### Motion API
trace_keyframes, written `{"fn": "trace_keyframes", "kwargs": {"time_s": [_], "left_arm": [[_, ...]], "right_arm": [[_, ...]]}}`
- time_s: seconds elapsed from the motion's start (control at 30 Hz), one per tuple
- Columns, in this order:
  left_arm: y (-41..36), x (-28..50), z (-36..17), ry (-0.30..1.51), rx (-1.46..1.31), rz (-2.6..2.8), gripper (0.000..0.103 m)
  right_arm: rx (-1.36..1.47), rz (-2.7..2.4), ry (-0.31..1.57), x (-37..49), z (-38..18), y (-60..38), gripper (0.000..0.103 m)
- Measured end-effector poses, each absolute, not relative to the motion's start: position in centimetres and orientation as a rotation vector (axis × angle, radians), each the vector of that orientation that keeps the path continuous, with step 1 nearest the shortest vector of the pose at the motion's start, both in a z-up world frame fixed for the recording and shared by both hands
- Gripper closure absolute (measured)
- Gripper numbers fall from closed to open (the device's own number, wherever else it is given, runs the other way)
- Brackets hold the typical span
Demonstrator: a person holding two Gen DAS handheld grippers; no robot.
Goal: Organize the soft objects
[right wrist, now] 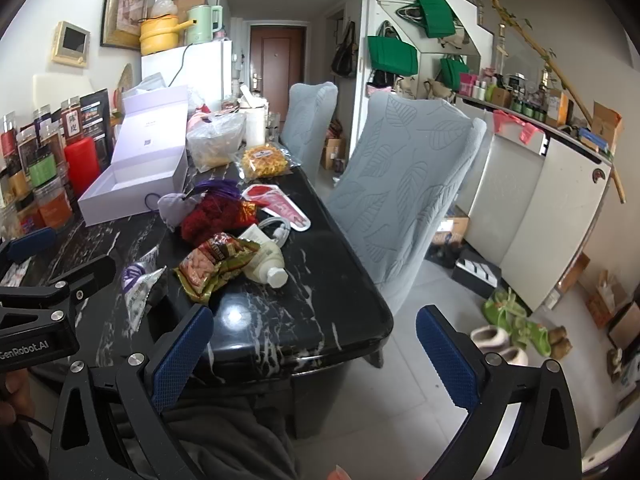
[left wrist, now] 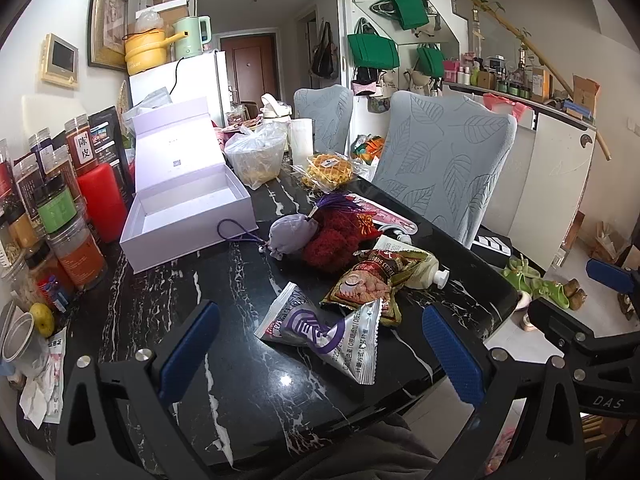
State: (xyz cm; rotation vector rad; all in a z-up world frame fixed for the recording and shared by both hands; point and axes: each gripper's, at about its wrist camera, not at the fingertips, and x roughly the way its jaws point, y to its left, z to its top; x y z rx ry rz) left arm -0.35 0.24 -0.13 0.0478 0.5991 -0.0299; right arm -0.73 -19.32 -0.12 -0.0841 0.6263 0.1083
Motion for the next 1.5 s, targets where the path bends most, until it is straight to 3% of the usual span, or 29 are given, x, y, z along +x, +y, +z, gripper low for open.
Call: {"fn": "trace_keyframes", "kwargs": {"time_s": [1.5], "left_arm": [[0.36,-0.55,-0.33,0.608,0.045,-0.024,0.000]], "right_arm": [[-0.084,0.111,0.629,-0.68,-0.21,-19.09,0.000]]}}
